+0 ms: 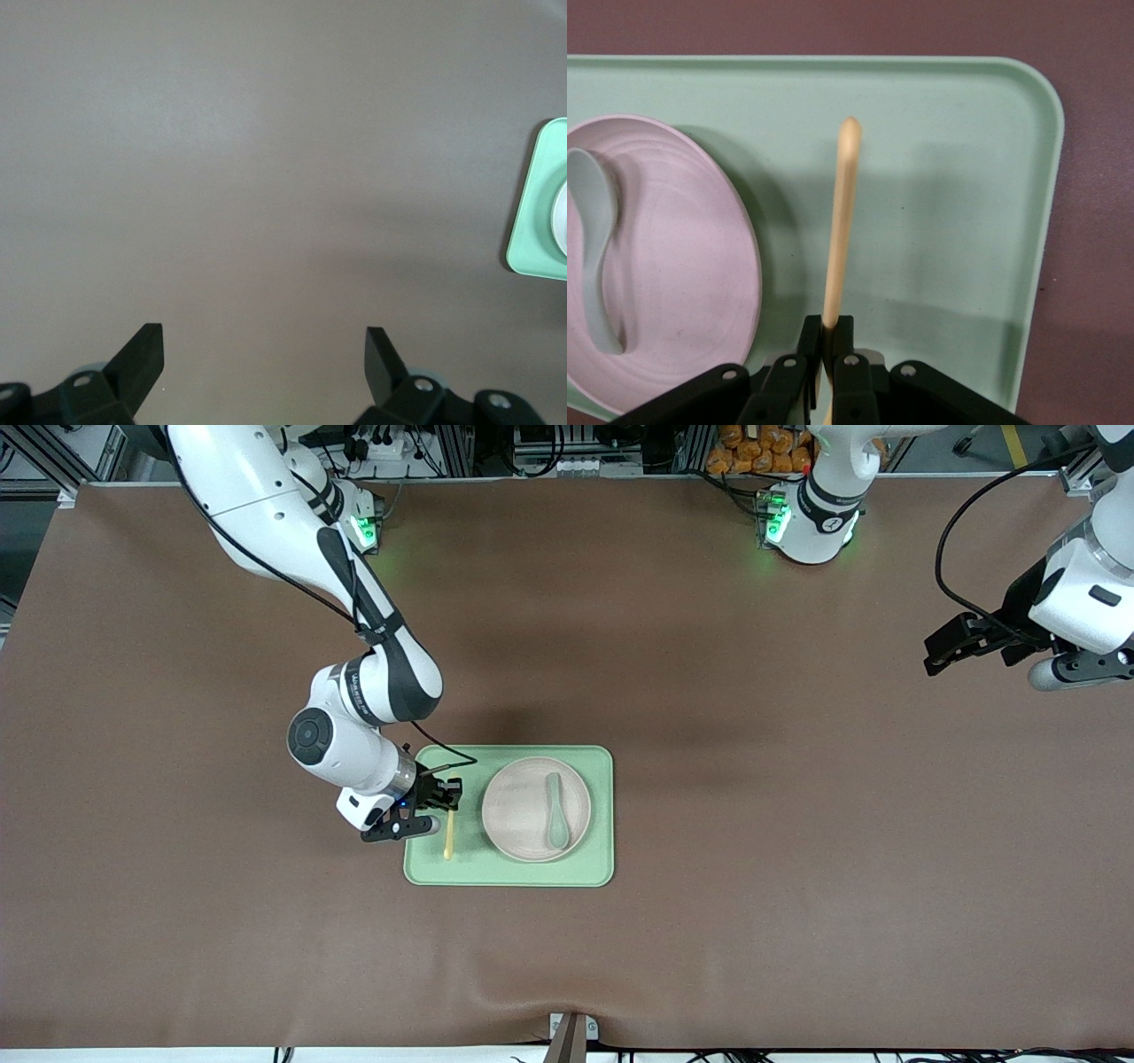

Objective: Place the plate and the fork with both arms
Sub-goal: 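Move the fork off the plate and lower it onto the tray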

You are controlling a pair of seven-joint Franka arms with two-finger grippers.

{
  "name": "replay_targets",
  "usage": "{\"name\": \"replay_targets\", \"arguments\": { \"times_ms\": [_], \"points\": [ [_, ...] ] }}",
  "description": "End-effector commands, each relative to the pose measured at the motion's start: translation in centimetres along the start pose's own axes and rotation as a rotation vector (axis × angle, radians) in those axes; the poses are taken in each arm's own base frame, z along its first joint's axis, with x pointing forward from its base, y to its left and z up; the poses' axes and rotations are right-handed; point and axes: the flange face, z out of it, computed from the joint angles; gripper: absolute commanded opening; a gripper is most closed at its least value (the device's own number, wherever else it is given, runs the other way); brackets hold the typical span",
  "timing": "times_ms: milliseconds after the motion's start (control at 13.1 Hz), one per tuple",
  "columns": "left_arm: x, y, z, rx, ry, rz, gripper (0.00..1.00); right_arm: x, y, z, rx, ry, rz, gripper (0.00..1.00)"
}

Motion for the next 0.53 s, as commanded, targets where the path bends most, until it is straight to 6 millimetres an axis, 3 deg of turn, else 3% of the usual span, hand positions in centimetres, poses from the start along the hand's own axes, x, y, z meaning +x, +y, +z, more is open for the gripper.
{"name": "replay_targets", "arguments": {
  "times_ms": [0,457],
  "points": [
    [-0.4,0.0,-0.3,-0.016,0.013,0.014,1.00,-1.2,0.3,0.2,0.043,0.038,0.022,0.00],
    [-0.3,0.0,-0.2,-0.016,0.010,0.014,1.00,-2.1,0.7,2.6,0.031,0.011,0.000,0.00]
  ]
}}
